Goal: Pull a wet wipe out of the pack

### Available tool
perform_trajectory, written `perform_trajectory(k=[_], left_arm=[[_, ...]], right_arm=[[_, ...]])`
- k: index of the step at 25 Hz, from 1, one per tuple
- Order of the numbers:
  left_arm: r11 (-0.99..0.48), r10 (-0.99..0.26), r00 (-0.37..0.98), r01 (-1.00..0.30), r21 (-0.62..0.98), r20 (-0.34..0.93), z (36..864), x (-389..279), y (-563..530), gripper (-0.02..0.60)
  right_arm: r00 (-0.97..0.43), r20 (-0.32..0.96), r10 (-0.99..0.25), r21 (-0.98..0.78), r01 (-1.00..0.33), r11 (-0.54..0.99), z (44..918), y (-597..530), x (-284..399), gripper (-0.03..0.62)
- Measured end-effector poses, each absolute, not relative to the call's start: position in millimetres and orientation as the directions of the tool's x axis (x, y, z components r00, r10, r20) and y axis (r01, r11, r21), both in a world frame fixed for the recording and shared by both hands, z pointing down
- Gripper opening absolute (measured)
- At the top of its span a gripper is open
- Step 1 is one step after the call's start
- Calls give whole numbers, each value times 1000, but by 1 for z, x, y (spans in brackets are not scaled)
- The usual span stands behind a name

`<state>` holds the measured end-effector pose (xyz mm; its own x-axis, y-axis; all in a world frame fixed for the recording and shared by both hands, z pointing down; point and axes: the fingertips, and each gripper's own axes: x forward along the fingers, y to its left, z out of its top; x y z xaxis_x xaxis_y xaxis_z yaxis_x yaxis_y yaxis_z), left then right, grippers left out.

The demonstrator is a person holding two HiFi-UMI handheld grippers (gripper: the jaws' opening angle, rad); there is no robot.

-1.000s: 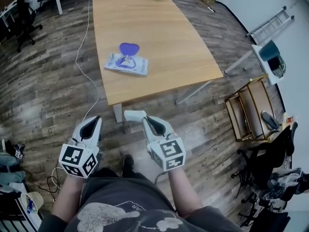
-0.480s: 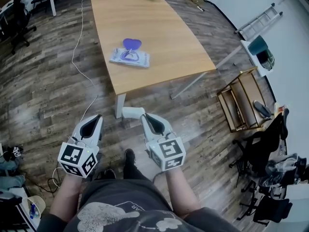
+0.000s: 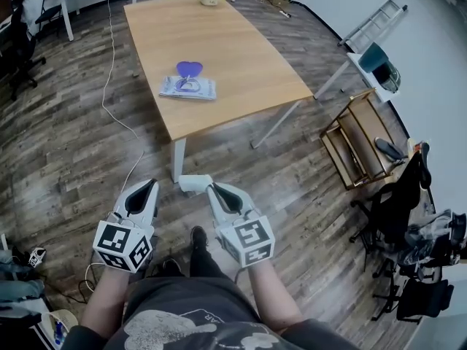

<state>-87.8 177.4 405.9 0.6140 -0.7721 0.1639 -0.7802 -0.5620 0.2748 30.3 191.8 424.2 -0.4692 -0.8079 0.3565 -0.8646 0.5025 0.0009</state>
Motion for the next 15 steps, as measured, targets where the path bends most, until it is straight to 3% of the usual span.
perform_trajectory(k=[15], left_arm=[[-579,-752,634,-766,279,178,411,-85,206,20]], right_arm=[[-439,379,-814,20,-876,482,431,228,37,2]])
